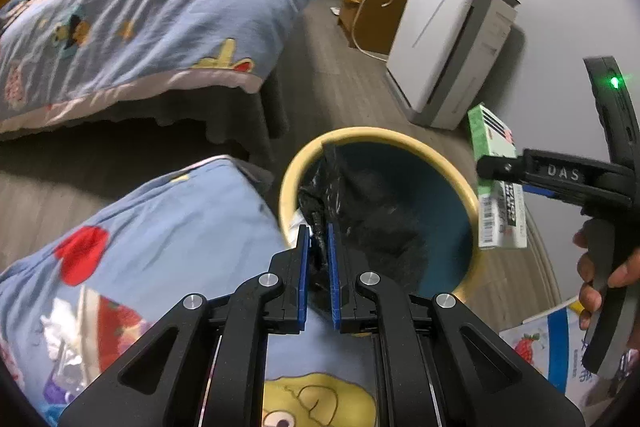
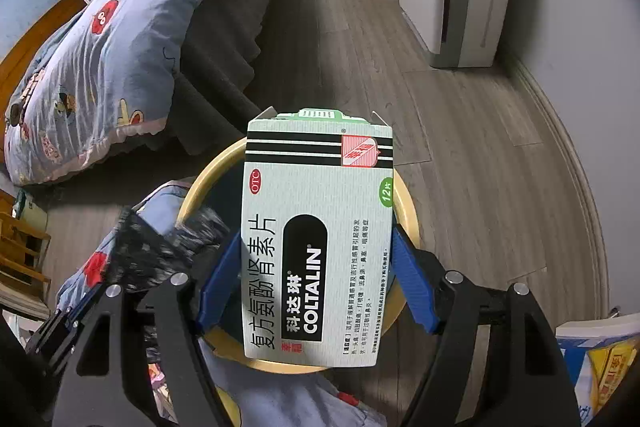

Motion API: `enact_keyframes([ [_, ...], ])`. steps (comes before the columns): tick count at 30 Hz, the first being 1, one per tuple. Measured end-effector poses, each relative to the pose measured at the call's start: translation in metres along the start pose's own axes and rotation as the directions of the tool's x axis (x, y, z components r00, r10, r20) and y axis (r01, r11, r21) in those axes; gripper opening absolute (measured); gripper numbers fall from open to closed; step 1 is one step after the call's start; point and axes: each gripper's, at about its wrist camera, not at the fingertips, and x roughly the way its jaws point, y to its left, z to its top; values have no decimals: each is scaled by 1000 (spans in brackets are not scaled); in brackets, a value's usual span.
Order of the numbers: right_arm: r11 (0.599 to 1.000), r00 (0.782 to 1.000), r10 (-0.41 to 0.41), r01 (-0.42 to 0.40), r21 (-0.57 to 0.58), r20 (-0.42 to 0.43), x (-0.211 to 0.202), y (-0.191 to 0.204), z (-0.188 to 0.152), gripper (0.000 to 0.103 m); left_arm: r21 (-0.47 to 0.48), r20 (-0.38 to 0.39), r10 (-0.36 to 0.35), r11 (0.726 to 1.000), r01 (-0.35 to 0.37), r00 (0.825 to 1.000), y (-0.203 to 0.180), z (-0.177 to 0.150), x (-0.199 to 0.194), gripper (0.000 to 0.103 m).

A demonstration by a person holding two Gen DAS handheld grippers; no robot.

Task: Collect trash
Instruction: 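Carry the black bag and COLTALIN box over the bin and open both tools, then grasp the blue face mask with the left tool while the right tool grasps the pink wrapper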

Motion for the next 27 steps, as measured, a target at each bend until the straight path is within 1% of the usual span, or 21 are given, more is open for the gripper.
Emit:
enact_keyframes([
  [4,1000,1000,-7,7,14,15,2,-2,2,72,29,3,-3,1000,3,1000,-6,-2,6,10],
  [7,1000,1000,-4,3,23,19,5,-4,3,73,25,-4,-10,1000,10,1000,-5,-3,11,10],
  [8,1000,1000,-2,2,27,20,5,-5,2,81,21,-9,-12,1000,12,1000,-4,-4,12,10],
  [9,1000,1000,-3,2,31,25,5,-5,2,85,18,-13,-13,1000,13,1000,-3,-4,13,13],
  [10,999,1000,1,-2,32,28,5,-5,3,86,15,-14,-14,1000,15,1000,-2,-4,13,15],
  [12,999,999,9,-10,32,33,4,-3,3,90,4,-7,-12,1000,12,1000,1,-4,11,28],
  [13,999,999,12,-13,30,36,3,-2,3,92,0,-4,-11,1000,11,1000,2,-4,10,32],
  [15,1000,999,15,-16,24,43,1,-1,3,97,-6,8,-6,1000,6,1000,4,-4,7,51],
  [16,1000,999,13,-14,20,46,0,0,3,97,-7,16,-4,1000,4,1000,4,-4,5,55],
  [17,1000,999,12,-13,18,47,-1,1,4,97,-6,21,-2,1000,2,1000,4,-4,3,64],
  [18,1000,999,11,-12,18,48,-2,2,4,97,-5,27,3,1000,-3,1000,4,-4,1,75],
  [21,1000,999,9,-10,17,49,-5,6,5,97,2,51,29,1000,-29,998,4,-3,-7,91],
  [23,1000,998,9,-10,12,54,-9,11,5,97,8,64,48,999,-49,997,4,-3,-14,93],
  [27,1000,998,15,-15,-6,68,-20,21,5,97,-1,68,67,998,-67,995,10,-2,-32,95],
])
